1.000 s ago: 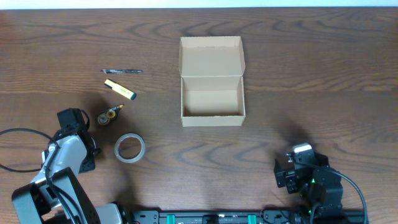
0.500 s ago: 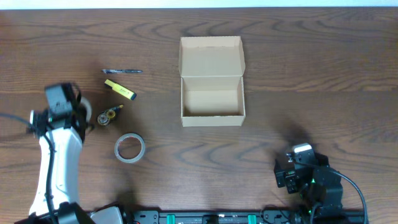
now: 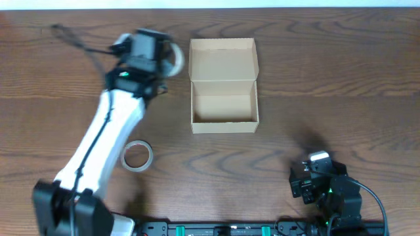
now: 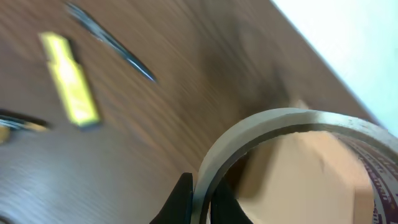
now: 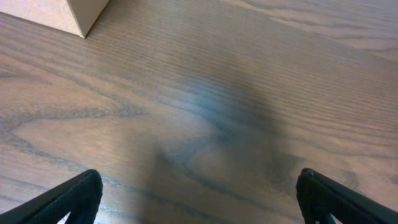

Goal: Pack container
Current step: 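Carry the white tape roll into the box and release it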

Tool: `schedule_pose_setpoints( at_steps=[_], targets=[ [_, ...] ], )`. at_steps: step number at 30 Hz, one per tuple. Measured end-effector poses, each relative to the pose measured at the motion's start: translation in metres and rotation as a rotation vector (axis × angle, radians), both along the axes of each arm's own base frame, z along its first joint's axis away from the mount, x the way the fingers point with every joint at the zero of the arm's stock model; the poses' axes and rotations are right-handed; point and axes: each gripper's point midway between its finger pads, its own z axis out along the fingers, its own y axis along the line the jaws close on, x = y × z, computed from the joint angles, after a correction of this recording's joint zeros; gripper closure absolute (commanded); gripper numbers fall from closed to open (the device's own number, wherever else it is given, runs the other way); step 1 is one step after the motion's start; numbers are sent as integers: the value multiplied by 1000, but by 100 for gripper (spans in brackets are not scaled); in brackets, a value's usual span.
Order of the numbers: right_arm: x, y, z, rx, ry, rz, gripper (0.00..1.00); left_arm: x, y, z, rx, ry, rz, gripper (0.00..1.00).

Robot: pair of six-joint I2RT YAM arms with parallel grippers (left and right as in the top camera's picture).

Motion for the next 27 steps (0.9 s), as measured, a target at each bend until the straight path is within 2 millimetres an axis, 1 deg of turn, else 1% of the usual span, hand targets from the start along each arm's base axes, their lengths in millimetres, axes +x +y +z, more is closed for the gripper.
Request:
schedule_pose_setpoints(
  at_steps=[2, 5, 9, 12, 14, 16, 20, 23, 27],
  targets=[
    [0, 0, 0, 0, 0, 0, 1, -2, -40, -14, -14, 38, -94, 94],
    [0, 0, 0, 0, 0, 0, 1, -9, -78, -35, -35, 95, -189, 94],
    [0, 0, 0, 0, 0, 0, 1, -23, -109, -56, -56, 159, -271, 94],
    [0, 0, 0, 0, 0, 0, 1, -32, -124, -61, -61, 179, -312, 94],
    [0, 0, 0, 0, 0, 0, 1, -42, -137, -63, -65, 195, -348, 94],
    [0, 0, 0, 0, 0, 0, 1, -51, -140, -66, -56, 221, -364, 94],
    [0, 0, 0, 0, 0, 0, 1, -69, -135, -80, -20, 313, -364, 94],
    [0, 0, 0, -1, 0, 0, 1, -70, -133, -94, 1, 348, -355, 94],
    [0, 0, 0, 0, 0, 0, 1, -67, -131, -109, 25, 363, -336, 94]
  ],
)
